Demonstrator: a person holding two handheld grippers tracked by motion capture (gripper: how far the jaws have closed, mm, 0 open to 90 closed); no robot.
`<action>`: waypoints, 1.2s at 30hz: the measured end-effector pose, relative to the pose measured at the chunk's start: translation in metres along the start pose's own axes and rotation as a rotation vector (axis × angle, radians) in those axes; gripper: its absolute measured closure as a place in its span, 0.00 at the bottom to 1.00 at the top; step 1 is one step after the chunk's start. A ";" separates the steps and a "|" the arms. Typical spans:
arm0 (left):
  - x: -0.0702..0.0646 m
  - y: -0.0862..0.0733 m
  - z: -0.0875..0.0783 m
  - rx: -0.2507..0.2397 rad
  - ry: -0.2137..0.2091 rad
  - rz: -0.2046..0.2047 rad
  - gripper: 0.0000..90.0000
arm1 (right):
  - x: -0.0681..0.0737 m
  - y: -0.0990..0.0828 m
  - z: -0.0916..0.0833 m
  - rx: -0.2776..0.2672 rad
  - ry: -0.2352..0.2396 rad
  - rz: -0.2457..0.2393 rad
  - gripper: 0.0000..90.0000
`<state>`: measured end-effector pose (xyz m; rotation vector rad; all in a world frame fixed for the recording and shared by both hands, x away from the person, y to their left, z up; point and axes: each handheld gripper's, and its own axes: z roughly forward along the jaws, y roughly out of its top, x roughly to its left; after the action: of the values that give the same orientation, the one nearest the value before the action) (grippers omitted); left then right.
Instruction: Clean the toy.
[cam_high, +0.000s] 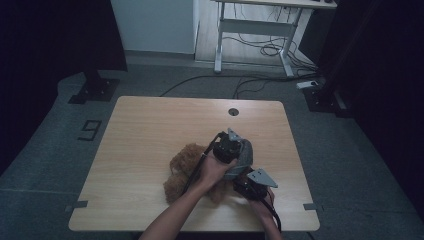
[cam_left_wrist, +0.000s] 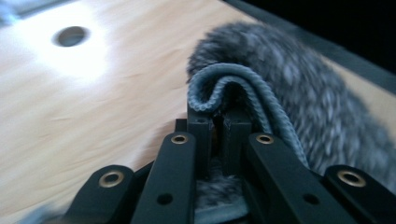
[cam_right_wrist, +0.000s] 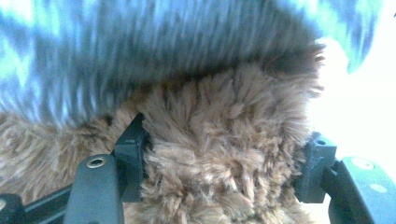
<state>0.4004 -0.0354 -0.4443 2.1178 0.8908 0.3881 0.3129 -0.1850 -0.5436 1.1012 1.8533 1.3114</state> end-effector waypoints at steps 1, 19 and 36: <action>0.007 -0.002 -0.005 0.000 0.016 -0.011 0.94 | 0.000 0.000 0.000 -0.001 -0.004 -0.004 0.40; 0.109 -0.128 -0.120 -0.036 0.121 -0.180 0.93 | 0.001 -0.001 -0.001 -0.001 -0.011 0.005 0.40; 0.105 -0.120 -0.065 -0.062 0.074 -0.214 0.94 | -0.002 -0.002 0.001 -0.007 -0.015 0.027 0.41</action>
<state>0.3848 0.1277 -0.4969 1.9386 1.1217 0.3804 0.3143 -0.1870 -0.5461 1.1329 1.8271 1.3200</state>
